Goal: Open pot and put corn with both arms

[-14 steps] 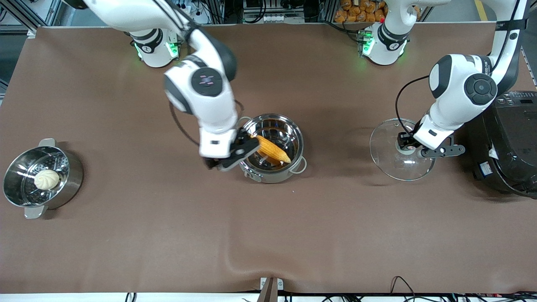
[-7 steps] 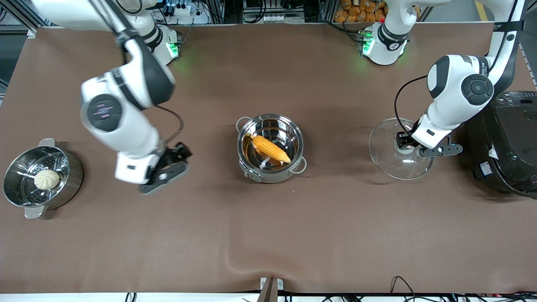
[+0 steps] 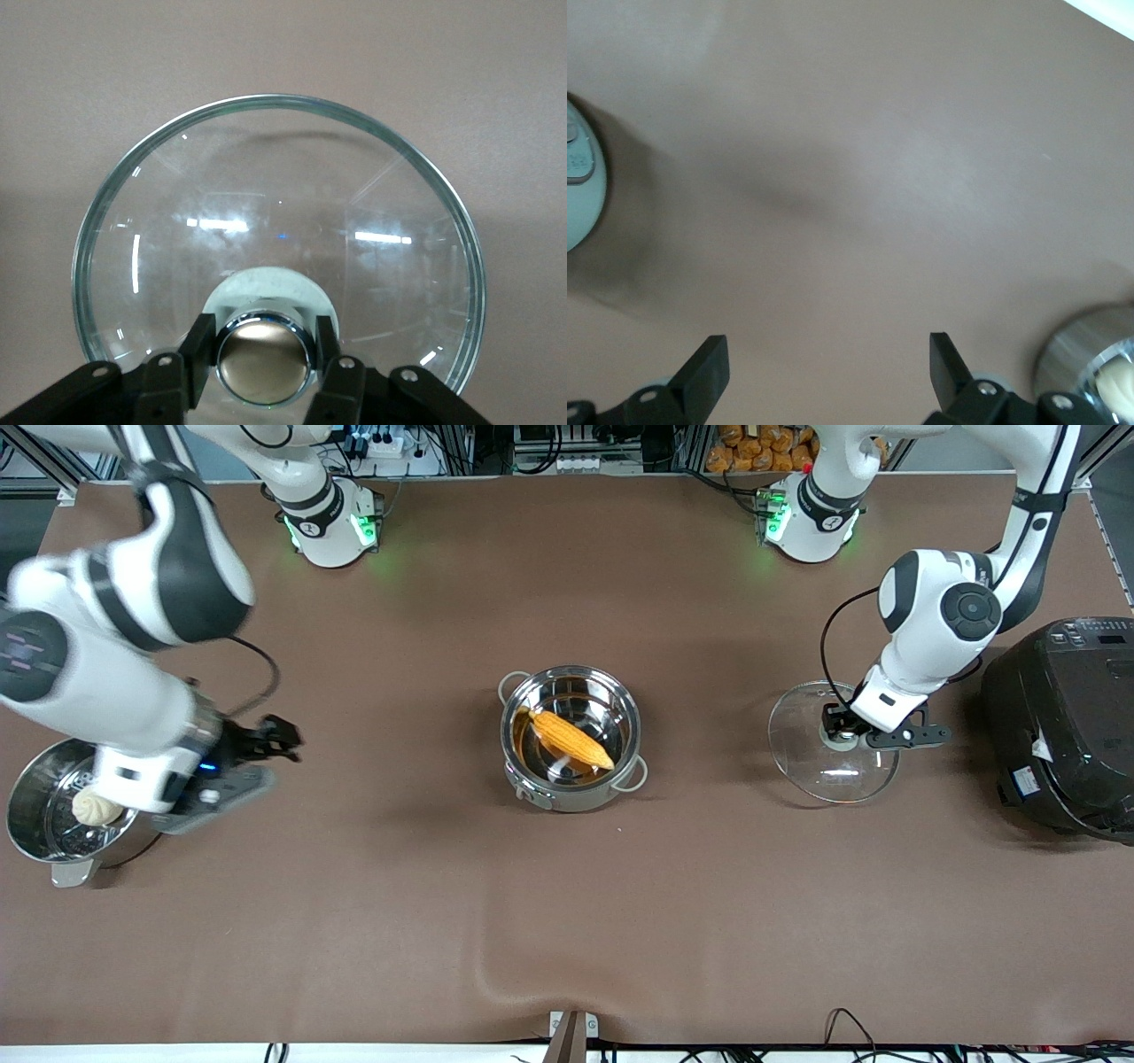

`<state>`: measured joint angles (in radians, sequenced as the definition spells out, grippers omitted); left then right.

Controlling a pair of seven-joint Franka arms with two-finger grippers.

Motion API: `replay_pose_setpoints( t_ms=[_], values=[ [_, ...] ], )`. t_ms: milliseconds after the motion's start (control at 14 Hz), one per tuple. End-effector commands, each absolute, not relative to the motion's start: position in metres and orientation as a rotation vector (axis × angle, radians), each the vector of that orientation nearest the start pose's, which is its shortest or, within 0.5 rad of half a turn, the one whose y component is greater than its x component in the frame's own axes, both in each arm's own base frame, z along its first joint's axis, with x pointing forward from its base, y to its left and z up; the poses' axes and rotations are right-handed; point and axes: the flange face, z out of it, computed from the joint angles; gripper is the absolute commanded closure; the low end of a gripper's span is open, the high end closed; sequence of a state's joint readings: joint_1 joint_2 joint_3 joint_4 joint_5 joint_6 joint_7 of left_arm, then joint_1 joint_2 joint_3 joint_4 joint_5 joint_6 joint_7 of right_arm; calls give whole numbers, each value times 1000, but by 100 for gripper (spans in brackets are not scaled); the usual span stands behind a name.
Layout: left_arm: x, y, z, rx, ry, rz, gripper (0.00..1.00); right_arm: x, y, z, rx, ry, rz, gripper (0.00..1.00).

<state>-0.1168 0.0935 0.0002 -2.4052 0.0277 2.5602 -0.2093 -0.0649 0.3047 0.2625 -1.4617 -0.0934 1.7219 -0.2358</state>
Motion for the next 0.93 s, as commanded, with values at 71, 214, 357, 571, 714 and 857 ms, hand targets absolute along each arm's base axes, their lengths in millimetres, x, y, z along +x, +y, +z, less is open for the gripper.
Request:
replay_pose_setpoints(
  t_ms=[71,214,357,571,714,857],
  values=[
    [499,-57,263,-3140,-101,-122,100,605,30,572,-3068,-434,25,0],
    [500,-57,254,-3138,-108,-98,100,587,-1,590,-3063,-306,71,0],
    [504,-56,247,-3137,-120,-83,59,568,-21,605,-3022,-127,148,0],
    [513,-55,262,-3139,-130,-128,0,548,-22,630,-3007,70,160,0],
    [531,-56,298,-3141,-129,-205,0,538,-12,639,-3007,135,180,0],
    [555,-59,365,-3137,-128,-194,0,537,-12,644,-3023,132,154,0]
  ],
)
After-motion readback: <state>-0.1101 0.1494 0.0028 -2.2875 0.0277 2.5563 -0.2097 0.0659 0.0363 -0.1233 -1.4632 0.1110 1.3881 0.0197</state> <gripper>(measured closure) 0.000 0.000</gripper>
